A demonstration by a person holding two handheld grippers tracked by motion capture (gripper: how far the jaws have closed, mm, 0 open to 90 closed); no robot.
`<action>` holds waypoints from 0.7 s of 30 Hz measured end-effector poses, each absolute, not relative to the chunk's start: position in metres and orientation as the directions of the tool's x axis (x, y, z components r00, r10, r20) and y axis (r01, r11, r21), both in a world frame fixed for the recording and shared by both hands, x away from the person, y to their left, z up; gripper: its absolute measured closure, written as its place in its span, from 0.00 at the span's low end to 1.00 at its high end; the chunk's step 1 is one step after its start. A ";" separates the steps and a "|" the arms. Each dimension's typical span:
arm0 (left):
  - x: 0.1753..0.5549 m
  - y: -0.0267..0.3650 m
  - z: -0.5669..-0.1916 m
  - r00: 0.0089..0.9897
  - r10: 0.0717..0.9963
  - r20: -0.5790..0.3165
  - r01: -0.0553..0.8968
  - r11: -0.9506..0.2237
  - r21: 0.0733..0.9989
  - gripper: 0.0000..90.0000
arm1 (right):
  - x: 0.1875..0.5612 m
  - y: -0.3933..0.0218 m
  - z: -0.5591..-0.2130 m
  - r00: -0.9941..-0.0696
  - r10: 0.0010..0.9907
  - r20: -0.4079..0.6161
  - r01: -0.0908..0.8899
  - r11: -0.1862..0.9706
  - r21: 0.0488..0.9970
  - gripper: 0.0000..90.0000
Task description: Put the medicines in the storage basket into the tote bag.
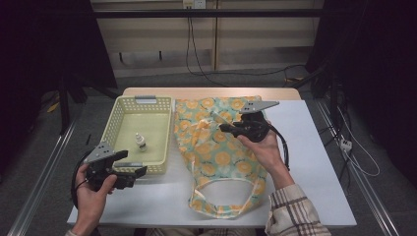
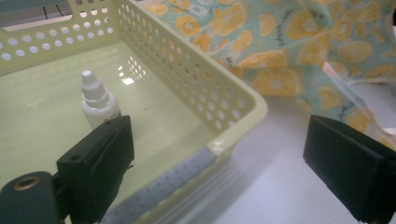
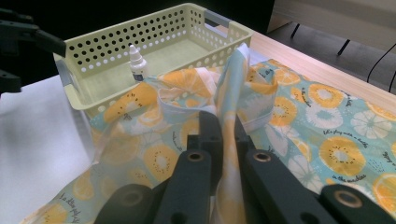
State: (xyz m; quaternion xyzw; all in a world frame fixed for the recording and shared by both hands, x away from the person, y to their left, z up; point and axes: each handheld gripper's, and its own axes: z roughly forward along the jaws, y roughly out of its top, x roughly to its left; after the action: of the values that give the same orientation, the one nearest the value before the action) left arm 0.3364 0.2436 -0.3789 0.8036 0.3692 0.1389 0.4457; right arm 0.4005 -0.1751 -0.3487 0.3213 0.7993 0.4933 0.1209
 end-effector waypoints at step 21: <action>0.402 0.245 -0.372 0.653 0.752 -0.084 0.531 -0.376 0.759 0.17 | 0.399 -0.175 -0.350 -0.770 0.626 0.126 0.395 0.312 0.864 1.00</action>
State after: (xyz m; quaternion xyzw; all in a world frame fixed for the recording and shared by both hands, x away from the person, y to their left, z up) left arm 0.4019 0.2455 -0.3724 0.8177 0.3924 0.1391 0.3974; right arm 0.3993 -0.1750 -0.3502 0.3185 0.8014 0.4925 0.1173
